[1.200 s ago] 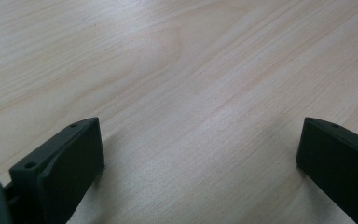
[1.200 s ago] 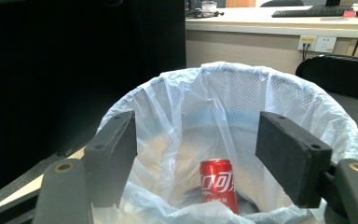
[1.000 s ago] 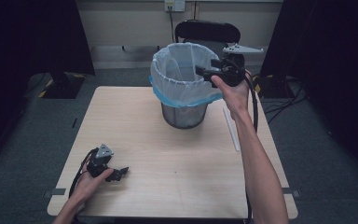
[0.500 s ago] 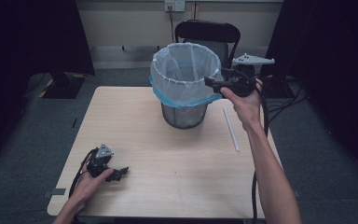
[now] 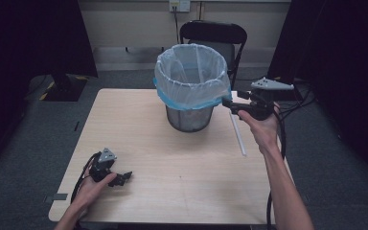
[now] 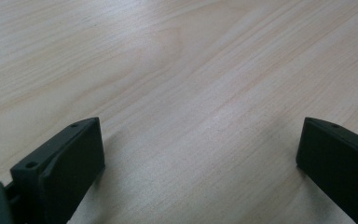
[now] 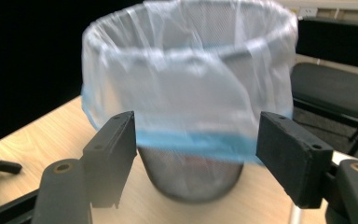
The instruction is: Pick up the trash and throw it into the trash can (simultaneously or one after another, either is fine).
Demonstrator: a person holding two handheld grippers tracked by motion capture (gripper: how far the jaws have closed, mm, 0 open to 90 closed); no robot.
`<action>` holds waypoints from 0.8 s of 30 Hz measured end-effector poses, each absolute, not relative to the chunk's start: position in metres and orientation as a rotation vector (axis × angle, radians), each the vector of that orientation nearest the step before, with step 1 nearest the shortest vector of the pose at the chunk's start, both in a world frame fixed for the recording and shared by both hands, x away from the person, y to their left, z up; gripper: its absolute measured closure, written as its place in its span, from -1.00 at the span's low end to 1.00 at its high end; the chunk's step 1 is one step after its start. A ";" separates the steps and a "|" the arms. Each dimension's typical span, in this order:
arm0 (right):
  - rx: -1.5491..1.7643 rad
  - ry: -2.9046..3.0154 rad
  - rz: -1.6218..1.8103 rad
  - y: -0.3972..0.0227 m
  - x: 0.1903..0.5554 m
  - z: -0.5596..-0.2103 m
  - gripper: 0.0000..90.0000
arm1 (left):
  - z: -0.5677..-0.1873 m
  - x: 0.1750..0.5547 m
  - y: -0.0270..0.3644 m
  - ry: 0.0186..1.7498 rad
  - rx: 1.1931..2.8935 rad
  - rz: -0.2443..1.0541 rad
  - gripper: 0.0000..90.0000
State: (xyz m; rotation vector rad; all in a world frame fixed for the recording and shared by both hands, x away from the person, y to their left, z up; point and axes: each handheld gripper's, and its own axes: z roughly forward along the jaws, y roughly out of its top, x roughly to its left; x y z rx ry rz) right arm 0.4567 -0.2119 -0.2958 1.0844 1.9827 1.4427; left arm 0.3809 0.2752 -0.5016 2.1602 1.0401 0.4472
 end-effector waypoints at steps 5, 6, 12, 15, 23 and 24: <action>1.119 2.000 1.419 -0.221 0.449 -0.317 -0.33 | -0.502 0.381 0.275 1.041 2.159 0.448 -0.99; 1.119 2.000 1.419 -0.221 0.449 -0.317 -0.33 | -0.502 0.381 0.275 1.041 2.159 0.448 -0.99; 1.165 2.027 1.361 -0.232 0.440 -0.342 -0.28 | -0.502 0.381 0.275 1.041 2.160 0.448 -0.99; 1.189 2.027 1.348 -0.238 0.437 -0.354 -0.23 | -0.502 0.381 0.275 1.040 2.160 0.448 -0.99; 1.289 2.061 1.273 -0.254 0.434 -0.395 -0.18 | -0.502 0.381 0.275 1.041 2.161 0.448 -0.99; 1.289 2.061 1.273 -0.254 0.434 -0.395 -0.18 | -0.502 0.381 0.275 1.041 2.161 0.448 -0.99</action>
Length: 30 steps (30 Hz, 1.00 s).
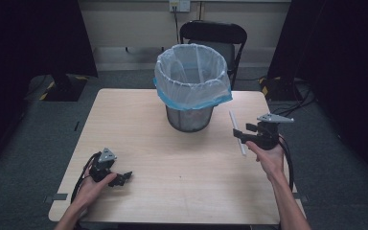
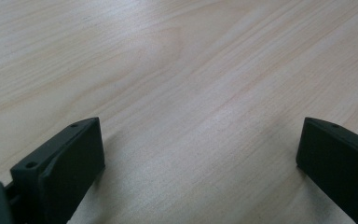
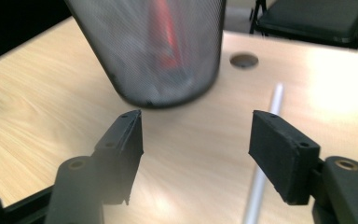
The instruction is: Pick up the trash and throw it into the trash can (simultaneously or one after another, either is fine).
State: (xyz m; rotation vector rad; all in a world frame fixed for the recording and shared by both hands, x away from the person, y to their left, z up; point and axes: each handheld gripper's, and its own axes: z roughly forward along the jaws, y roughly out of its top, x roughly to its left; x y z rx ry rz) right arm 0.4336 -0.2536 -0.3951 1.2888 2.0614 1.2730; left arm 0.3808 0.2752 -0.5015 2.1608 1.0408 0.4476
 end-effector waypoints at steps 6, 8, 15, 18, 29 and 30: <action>1.364 2.071 1.218 -0.268 0.433 -0.431 -0.01 | -0.502 0.381 0.275 1.041 2.160 0.448 -0.99; 1.381 2.065 1.217 -0.273 0.435 -0.441 0.04 | -0.502 0.381 0.275 1.039 2.159 0.446 -0.99; 1.434 2.108 1.130 -0.281 0.442 -0.464 0.34 | -0.502 0.381 0.275 1.041 2.161 0.448 -0.99; 1.436 2.130 1.099 -0.278 0.444 -0.471 0.43 | -0.502 0.381 0.275 1.040 2.161 0.448 -0.99; 1.453 2.172 0.971 -0.275 0.448 -0.487 0.56 | -0.501 0.381 0.275 1.041 2.161 0.448 -0.99; 1.454 2.171 0.962 -0.274 0.448 -0.488 0.58 | -0.502 0.381 0.275 1.040 2.161 0.448 -0.99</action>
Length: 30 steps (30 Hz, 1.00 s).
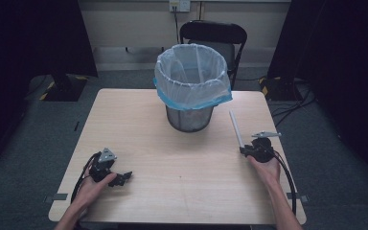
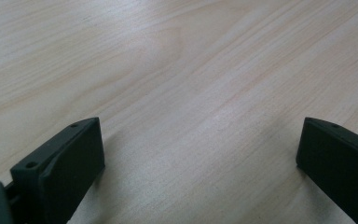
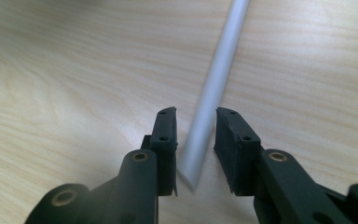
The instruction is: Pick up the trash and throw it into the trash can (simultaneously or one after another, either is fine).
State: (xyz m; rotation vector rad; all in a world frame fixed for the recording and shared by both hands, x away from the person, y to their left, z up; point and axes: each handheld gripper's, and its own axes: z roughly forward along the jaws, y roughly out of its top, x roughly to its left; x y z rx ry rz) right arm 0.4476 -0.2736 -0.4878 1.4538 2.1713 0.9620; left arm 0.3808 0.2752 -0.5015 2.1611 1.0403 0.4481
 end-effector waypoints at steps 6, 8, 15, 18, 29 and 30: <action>1.468 2.164 0.911 -0.270 0.447 -0.486 0.65 | -0.502 0.381 0.275 1.040 2.160 0.448 -0.99; 1.483 2.153 0.875 -0.268 0.448 -0.485 0.73 | -0.502 0.381 0.275 1.041 2.161 0.448 -0.99; 1.508 2.137 0.853 -0.266 0.449 -0.484 0.78 | -0.502 0.381 0.275 1.040 2.161 0.448 -0.99; 1.526 2.122 0.856 -0.266 0.449 -0.484 0.79 | -0.502 0.381 0.275 1.041 2.160 0.447 -0.99; 1.564 2.090 0.901 -0.268 0.450 -0.484 0.80 | -0.502 0.381 0.275 1.040 2.161 0.447 -0.99; 1.568 2.084 0.909 -0.269 0.449 -0.482 0.80 | -0.502 0.381 0.275 1.040 2.161 0.447 -0.99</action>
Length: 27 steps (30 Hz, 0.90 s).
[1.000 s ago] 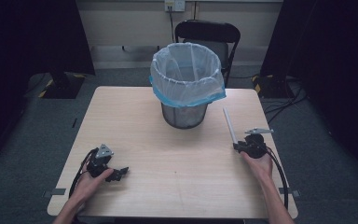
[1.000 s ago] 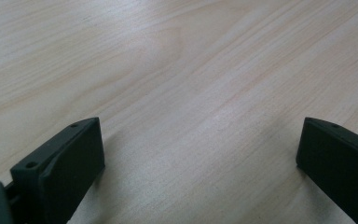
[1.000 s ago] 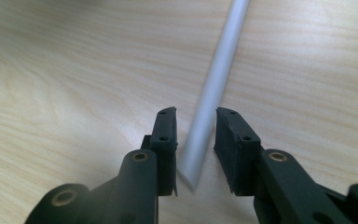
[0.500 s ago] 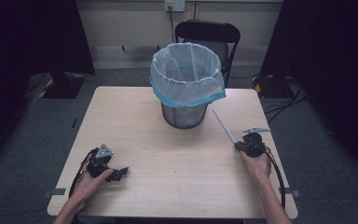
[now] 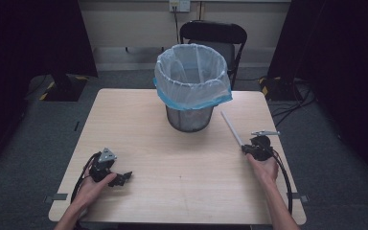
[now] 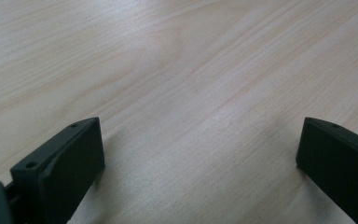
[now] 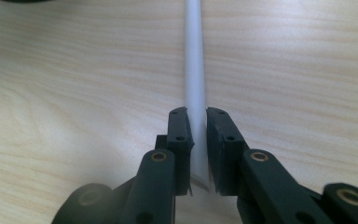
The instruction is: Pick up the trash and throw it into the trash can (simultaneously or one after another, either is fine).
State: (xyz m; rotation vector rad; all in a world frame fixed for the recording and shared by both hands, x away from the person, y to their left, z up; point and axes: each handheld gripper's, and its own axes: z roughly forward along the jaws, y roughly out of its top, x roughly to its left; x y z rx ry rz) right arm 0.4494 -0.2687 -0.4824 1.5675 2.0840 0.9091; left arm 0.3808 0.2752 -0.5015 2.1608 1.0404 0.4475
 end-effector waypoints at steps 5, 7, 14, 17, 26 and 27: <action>1.573 2.045 0.954 -0.271 0.448 -0.477 0.80 | -0.502 0.381 0.275 1.041 2.161 0.447 -0.99; 1.577 2.024 0.968 -0.272 0.447 -0.475 0.80 | -0.502 0.381 0.275 1.041 2.160 0.447 -0.99; 1.568 1.978 1.020 -0.272 0.444 -0.465 0.81 | -0.502 0.381 0.275 1.041 2.160 0.447 -0.99; 1.562 1.962 1.041 -0.271 0.443 -0.460 0.81 | -0.502 0.381 0.275 1.040 2.161 0.447 -0.99; 1.545 1.917 1.096 -0.272 0.440 -0.444 0.81 | -0.502 0.381 0.275 1.040 2.160 0.447 -0.99; 1.545 1.917 1.096 -0.272 0.440 -0.444 0.81 | -0.502 0.381 0.275 1.040 2.160 0.447 -0.99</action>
